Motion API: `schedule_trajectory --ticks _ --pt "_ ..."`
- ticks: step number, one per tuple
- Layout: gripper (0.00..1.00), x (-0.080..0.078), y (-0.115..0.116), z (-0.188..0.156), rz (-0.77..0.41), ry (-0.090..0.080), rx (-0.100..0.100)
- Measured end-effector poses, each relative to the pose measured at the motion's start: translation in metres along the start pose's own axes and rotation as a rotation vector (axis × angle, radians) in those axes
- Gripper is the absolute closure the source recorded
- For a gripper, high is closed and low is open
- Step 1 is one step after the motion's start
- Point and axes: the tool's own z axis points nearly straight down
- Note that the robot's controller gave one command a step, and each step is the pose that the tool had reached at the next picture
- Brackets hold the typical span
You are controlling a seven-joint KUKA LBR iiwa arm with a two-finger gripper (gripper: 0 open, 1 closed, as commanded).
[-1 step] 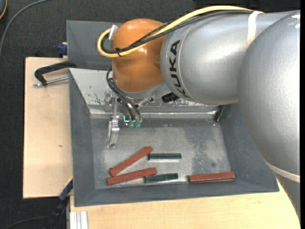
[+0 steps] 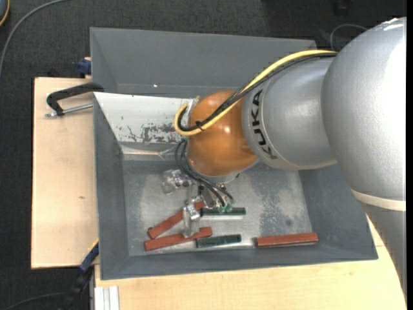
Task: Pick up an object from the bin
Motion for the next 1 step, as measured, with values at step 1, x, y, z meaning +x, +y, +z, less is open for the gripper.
schedule_trajectory --ticks 1 --pt "1.00 -0.0022 0.0019 -0.0029 0.000 -0.006 -0.002"
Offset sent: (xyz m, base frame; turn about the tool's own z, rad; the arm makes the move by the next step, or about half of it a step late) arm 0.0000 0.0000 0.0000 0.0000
